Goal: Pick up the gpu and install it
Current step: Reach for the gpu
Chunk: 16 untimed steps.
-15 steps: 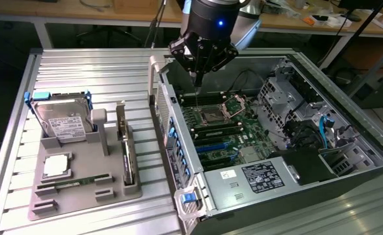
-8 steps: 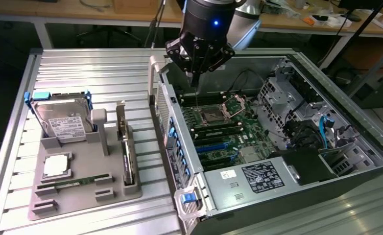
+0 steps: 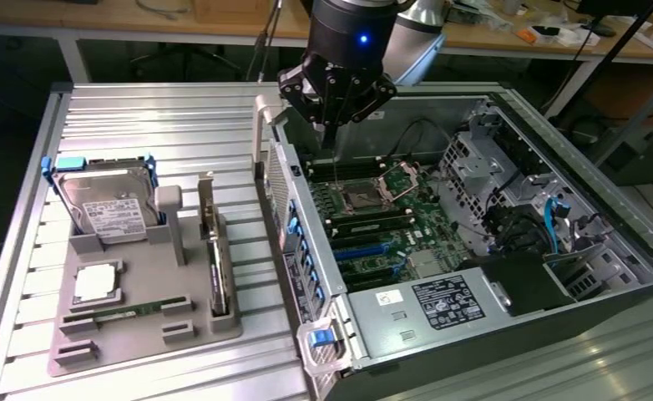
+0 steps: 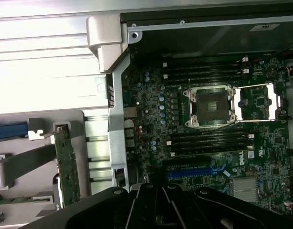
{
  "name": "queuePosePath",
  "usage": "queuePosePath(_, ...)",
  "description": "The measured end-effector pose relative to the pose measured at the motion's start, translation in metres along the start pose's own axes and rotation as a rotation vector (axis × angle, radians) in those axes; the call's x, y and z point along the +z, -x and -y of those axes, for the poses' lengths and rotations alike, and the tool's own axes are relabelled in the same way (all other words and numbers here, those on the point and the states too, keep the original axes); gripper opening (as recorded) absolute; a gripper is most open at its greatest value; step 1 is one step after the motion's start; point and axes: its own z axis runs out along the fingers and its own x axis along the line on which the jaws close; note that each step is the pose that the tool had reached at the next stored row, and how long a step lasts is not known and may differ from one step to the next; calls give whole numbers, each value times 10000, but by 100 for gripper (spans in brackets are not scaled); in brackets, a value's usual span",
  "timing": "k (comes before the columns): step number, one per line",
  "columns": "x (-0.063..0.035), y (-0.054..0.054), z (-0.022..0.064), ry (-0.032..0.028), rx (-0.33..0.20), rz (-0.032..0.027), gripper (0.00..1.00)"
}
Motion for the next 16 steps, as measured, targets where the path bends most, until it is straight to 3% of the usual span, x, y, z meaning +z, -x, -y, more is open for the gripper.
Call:
queuePosePath(12,0,-2,0,0,1,0,11)
queuePosePath(16,-3,-138,11,1,1,-1,11)
